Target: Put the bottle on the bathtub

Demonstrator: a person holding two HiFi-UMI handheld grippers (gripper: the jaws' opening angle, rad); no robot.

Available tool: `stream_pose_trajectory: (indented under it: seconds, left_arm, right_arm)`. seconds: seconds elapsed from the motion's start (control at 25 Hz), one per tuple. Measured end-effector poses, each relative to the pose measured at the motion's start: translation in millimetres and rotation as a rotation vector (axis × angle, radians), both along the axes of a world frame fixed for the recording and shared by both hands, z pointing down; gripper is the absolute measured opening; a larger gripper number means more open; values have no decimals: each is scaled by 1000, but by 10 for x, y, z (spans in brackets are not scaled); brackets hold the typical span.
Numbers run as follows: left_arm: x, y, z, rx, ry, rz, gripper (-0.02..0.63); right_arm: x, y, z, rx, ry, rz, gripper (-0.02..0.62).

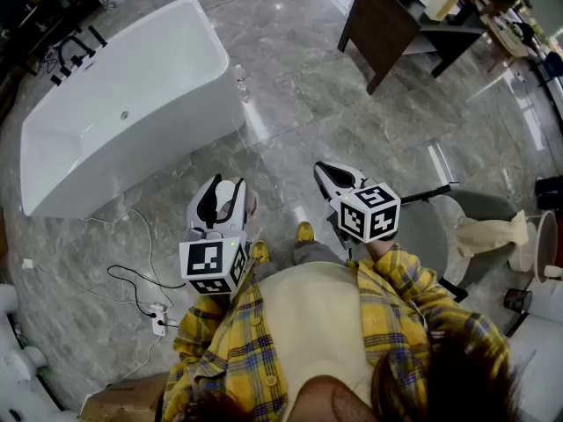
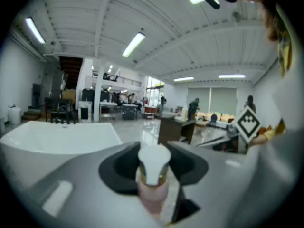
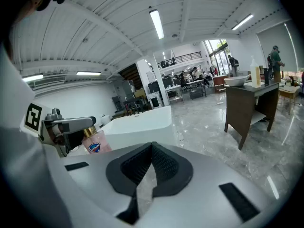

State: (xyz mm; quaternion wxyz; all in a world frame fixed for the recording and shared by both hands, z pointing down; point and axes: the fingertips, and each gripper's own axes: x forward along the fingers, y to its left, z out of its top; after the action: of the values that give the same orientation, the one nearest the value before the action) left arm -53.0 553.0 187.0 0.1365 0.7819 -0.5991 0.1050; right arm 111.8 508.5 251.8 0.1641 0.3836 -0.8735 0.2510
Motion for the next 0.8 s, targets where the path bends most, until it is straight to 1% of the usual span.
stream_pose_trajectory:
  seconds: [0.2,0.36,0.6,0.8]
  left_arm:
    - [31,-193,-19,26,5,-24,179]
    - [99,-274,9,29,6,-42,178]
    - [248,-413,25,27,-5,-63,178]
    - [406,-518,25,25,-20,-73,179]
  right_arm:
    - [31,-250,-64,77,40,-29,14]
    - [105,-348,-62,90,51,-41,14]
    - [229,-526,-101,124,38,-62,14]
    - [367,-614,-36,114,31,-79,14]
